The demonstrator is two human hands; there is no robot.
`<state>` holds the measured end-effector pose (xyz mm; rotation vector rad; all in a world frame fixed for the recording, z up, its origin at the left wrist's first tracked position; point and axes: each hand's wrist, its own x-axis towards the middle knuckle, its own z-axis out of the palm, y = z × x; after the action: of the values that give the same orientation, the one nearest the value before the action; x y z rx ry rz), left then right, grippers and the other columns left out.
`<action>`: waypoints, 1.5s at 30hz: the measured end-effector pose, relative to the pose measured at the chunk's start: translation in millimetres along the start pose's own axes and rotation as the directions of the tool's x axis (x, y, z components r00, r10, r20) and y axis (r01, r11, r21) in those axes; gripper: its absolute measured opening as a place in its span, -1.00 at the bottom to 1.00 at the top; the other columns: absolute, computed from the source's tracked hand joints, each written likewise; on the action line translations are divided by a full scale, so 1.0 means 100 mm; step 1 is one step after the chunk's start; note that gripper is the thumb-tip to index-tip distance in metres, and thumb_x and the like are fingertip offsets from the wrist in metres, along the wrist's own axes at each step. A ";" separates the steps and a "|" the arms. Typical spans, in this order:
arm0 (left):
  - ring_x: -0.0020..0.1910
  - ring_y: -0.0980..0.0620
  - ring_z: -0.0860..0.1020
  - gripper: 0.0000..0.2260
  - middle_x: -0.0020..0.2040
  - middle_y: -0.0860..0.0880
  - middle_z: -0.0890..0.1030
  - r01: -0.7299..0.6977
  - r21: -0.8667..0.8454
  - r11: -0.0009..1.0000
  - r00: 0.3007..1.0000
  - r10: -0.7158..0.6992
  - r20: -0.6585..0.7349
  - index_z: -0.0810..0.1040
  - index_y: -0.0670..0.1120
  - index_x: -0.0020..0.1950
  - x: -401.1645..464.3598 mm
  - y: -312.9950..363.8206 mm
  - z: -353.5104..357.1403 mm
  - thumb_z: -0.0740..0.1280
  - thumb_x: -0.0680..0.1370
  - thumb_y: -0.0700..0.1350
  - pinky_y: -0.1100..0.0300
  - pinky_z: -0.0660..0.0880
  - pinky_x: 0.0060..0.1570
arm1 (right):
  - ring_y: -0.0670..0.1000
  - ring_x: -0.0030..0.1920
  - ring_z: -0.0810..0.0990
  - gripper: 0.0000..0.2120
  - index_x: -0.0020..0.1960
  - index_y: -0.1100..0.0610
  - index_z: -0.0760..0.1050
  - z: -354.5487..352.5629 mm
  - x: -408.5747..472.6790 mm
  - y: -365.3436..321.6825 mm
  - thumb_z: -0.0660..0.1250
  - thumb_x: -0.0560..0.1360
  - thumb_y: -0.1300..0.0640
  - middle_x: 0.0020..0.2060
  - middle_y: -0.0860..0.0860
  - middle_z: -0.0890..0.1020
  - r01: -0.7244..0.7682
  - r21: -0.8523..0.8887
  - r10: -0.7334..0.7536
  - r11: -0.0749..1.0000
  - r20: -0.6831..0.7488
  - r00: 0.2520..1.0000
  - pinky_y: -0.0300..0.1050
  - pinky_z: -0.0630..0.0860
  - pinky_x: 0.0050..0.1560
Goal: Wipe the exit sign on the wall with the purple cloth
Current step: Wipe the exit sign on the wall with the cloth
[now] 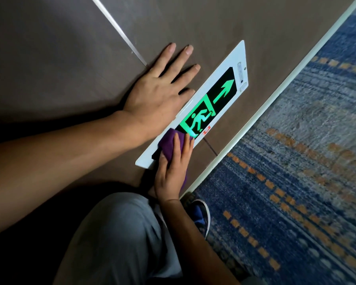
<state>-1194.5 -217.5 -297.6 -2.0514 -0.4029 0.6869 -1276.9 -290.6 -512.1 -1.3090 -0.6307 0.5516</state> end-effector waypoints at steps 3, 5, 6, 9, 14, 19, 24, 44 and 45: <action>0.63 -0.37 -0.19 -0.19 0.69 -0.15 -0.07 0.003 0.015 1.000 1.000 -0.002 -0.027 0.24 0.05 0.61 -0.02 0.00 0.02 0.22 0.48 0.44 -0.32 -0.24 0.55 | 0.18 0.71 0.00 -0.45 0.63 -0.04 0.20 -0.09 0.23 0.05 0.19 0.66 0.07 0.68 0.08 0.13 -0.039 -0.008 0.039 0.999 -0.037 0.999 0.22 0.10 0.66; 0.63 -0.38 -0.20 -0.11 0.69 -0.16 -0.08 -0.004 0.044 0.999 1.000 0.005 -0.029 0.20 0.04 0.63 0.00 0.01 0.03 0.21 0.43 0.50 -0.34 -0.23 0.56 | 0.20 0.70 0.02 -0.47 0.62 0.04 0.23 -0.17 0.41 0.10 0.19 0.66 0.08 0.66 0.17 0.18 -0.041 -0.027 0.039 0.999 -0.064 0.997 0.17 0.09 0.67; 0.63 -0.39 -0.21 -0.08 0.69 -0.17 -0.10 -0.011 0.071 0.997 1.000 0.013 -0.023 0.17 0.04 0.64 0.00 0.02 0.04 0.21 0.41 0.51 -0.35 -0.23 0.55 | 0.21 0.70 0.03 -0.47 0.62 0.05 0.24 -0.20 0.51 0.13 0.19 0.67 0.09 0.66 0.18 0.18 -0.044 -0.039 0.041 0.998 -0.075 0.996 0.16 0.09 0.67; 0.61 -0.42 -0.22 -0.01 0.68 -0.21 -0.15 -0.039 0.156 0.987 0.999 0.041 -0.010 0.07 0.05 0.67 0.00 0.01 0.07 0.22 0.38 0.54 -0.37 -0.22 0.54 | 0.21 0.70 0.04 -0.46 0.63 0.05 0.24 -0.31 0.81 0.18 0.20 0.67 0.09 0.67 0.16 0.19 -0.050 -0.066 0.043 0.997 -0.105 0.994 0.09 0.06 0.67; 0.61 -0.42 -0.22 0.02 0.68 -0.21 -0.16 -0.049 0.179 0.983 0.999 0.051 -0.005 0.05 0.05 0.67 0.01 0.03 0.08 0.25 0.36 0.54 -0.38 -0.21 0.55 | 0.24 0.68 0.09 -0.49 0.62 0.10 0.28 -0.51 1.42 0.13 0.21 0.68 0.10 0.65 0.18 0.23 -0.080 -0.055 0.068 0.995 -0.183 0.981 0.09 0.08 0.67; 0.61 -0.42 -0.24 0.01 0.68 -0.21 -0.19 -0.051 0.170 0.984 0.999 0.053 -0.006 0.03 0.06 0.67 0.03 0.01 0.10 0.24 0.37 0.53 -0.39 -0.23 0.54 | 0.31 0.65 0.15 -0.51 0.60 0.16 0.32 -0.69 2.09 -0.02 0.24 0.68 0.14 0.63 0.27 0.24 -0.115 -0.051 0.094 0.992 -0.300 0.949 0.19 0.17 0.63; 0.60 -0.43 -0.26 0.00 0.67 -0.23 -0.22 -0.058 0.185 0.981 0.998 0.055 0.021 -0.01 0.04 0.68 0.03 0.03 0.09 0.22 0.40 0.52 -0.39 -0.24 0.53 | 0.19 0.64 0.24 -0.50 0.61 0.02 0.34 -0.79 2.40 -0.07 0.19 0.67 0.00 0.63 0.15 0.30 -0.209 0.035 0.209 0.977 -0.328 0.921 0.15 0.28 0.56; 0.63 -0.36 -0.21 -0.01 0.69 -0.16 -0.12 0.004 0.086 0.996 1.000 -0.005 0.011 0.15 0.08 0.64 0.01 0.08 -0.02 0.36 0.34 0.48 -0.38 -0.21 0.55 | 0.15 0.68 0.13 -0.40 0.64 -0.03 0.21 -0.20 -0.28 -0.04 0.29 0.64 0.10 0.66 0.11 0.23 -0.068 -0.136 0.081 0.988 0.091 0.993 0.10 0.20 0.64; 0.63 -0.36 -0.22 -0.01 0.69 -0.16 -0.12 0.016 0.087 0.996 1.000 -0.017 0.019 0.15 0.08 0.65 0.02 0.09 -0.03 0.36 0.34 0.48 -0.39 -0.21 0.55 | 0.10 0.66 0.21 -0.41 0.63 -0.02 0.25 -0.28 -0.25 -0.05 0.31 0.64 0.11 0.64 0.09 0.28 -0.096 -0.107 0.106 0.990 0.087 0.991 0.00 0.25 0.62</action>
<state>-1191.3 -222.9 -304.5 -1.9591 -0.3946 0.7032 -1274.9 -328.6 -514.2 -1.4236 -0.6792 0.6733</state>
